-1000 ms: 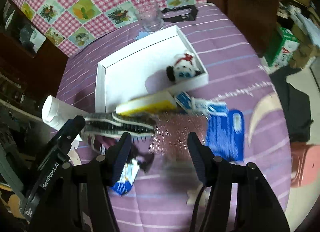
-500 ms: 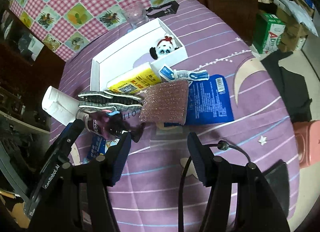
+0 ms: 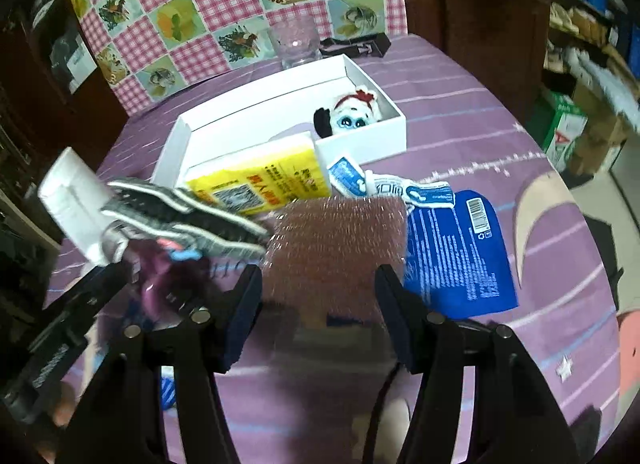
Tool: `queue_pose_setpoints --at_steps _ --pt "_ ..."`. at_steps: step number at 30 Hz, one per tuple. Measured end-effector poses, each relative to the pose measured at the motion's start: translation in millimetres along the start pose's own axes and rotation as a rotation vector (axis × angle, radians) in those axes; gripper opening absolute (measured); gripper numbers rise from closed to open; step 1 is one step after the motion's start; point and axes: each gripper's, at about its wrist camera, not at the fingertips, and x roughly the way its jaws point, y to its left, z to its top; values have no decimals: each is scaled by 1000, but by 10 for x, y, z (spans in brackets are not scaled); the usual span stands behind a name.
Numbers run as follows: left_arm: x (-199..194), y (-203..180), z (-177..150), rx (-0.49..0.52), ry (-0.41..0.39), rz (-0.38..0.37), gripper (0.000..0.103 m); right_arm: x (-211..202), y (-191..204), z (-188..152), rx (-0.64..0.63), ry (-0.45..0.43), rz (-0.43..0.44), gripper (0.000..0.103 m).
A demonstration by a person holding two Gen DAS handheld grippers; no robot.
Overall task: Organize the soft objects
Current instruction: 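Grasp the plaid eye mask with the left tool while the right grasps the pink sponge, then lift the plaid eye mask with the left tool while the right lifts the pink sponge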
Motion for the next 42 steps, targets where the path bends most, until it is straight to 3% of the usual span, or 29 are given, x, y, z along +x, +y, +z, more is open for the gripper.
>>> queue_pose_setpoints --at_steps 5,8,11,35,42 --pt "48 36 -44 0 -21 -1 46 231 114 40 -73 -49 -128 73" --pt "47 20 -50 9 -28 5 46 377 183 19 -128 -63 -172 90" --pt "27 -2 -65 17 -32 5 46 516 218 13 -170 -10 -231 102" --pt "14 52 -68 -30 -15 -25 46 533 124 20 -137 11 -216 103" --pt "-23 43 -95 -16 -35 0 46 538 125 19 -137 11 -216 103"
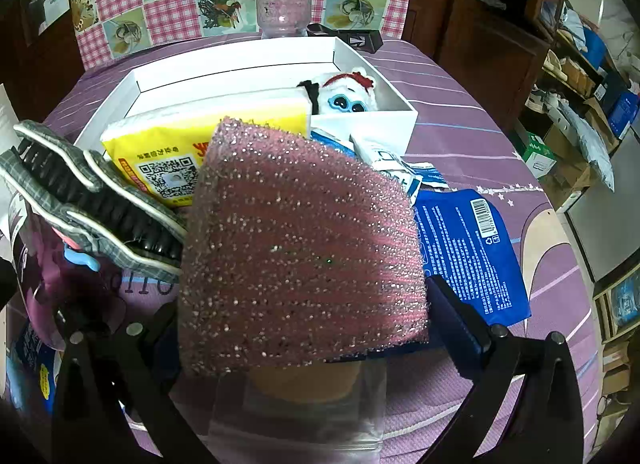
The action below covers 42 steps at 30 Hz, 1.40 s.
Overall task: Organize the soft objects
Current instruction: 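Lift the plaid eye mask with the left tool while the right lifts the pink sponge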
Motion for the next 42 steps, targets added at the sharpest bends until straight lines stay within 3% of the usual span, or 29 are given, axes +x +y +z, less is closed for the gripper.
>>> queue_pose_setpoints --at_steps 10,18,23,30,36,42 --pt "-70 1 21 -14 -26 -8 46 6 5 -5 0 0 -1 103" --pt "17 11 85 -50 16 -7 46 8 3 -3 1 -1 -3 103" --pt "20 -106 196 -20 -5 55 46 7 1 -1 1 0 -3 103" --pt "-66 -262 298 94 -24 78 46 7 -2 1 1 0 -3 103" --pt "1 -322 392 65 -60 62 46 10 -1 2 2 -1 -3 103" --pt "176 -351 302 68 -34 53 46 11 16 -15 7 -1 -8 103"
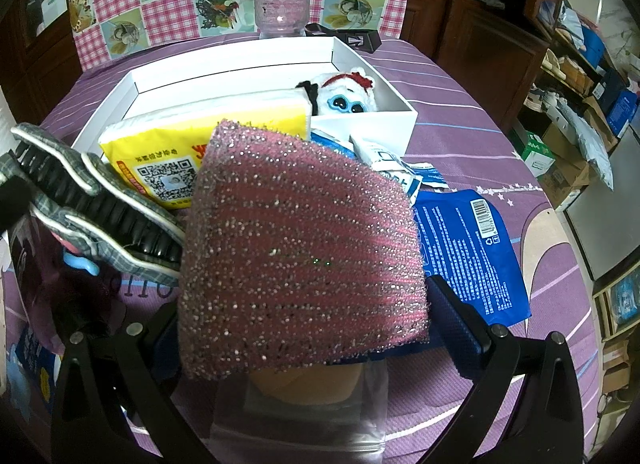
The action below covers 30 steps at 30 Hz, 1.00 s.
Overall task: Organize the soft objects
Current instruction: 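Lift the plaid eye mask with the left tool while the right lifts the pink sponge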
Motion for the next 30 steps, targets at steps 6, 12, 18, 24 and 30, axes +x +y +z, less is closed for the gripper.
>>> queue_pose_setpoints --at_steps 6,12,18,24,30 --pt "-152 -46 -111 61 -40 60 46 7 2 3 0 0 -1 103" --pt "-176 -5 -159 49 -12 73 46 -10 3 -30 -9 -3 12 103" --pt "-232 186 -103 -25 11 51 46 -288 -24 -144 -56 -94 94 85" --pt "-266 531 28 -129 26 26 46 -543 -89 -107 -28 -199 262 82" --pt "-182 704 55 -197 69 -22 47 -452 -83 -63 6 -156 314 65"
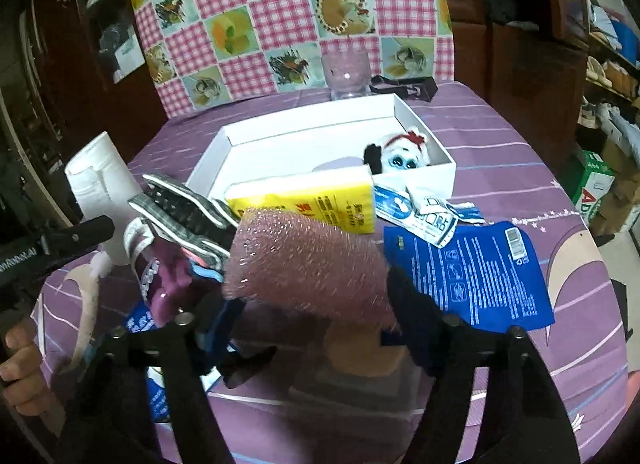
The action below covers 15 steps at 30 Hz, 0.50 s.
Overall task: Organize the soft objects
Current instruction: 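Lift the plaid eye mask with the left tool while the right lifts the pink sponge, then carry the plaid mask over the box with the left tool while the right carries the sponge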
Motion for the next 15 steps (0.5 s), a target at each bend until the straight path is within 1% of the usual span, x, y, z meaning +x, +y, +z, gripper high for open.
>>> queue_pose_setpoints --at_steps 1,3,7,10,12,13,14,15 --pt "10 3 -2 -1 2 -1 48 1 -14 5 2 4 -2 57" --pt "36 -11 -14 8 0 6 48 -31 -23 4 13 -8 9 49" --pt "60 -40 -33 26 -7 6 48 -213 -32 20 24 -78 43 34" --pt "36 -78 -44 48 -27 -20 48 -316 -50 38 41 -115 83 25" --pt "12 -108 -48 63 -44 -39 48 -381 -60 51 53 -136 102 22" --pt "-2 -133 -54 76 -53 -59 51 -406 -62 61 57 -143 109 20" --pt "-10 -152 -51 83 -58 -75 56 -445 -73 68 65 -154 123 19" --pt "-15 -171 -52 89 -62 -98 58 -468 -80 68 72 -161 132 19"
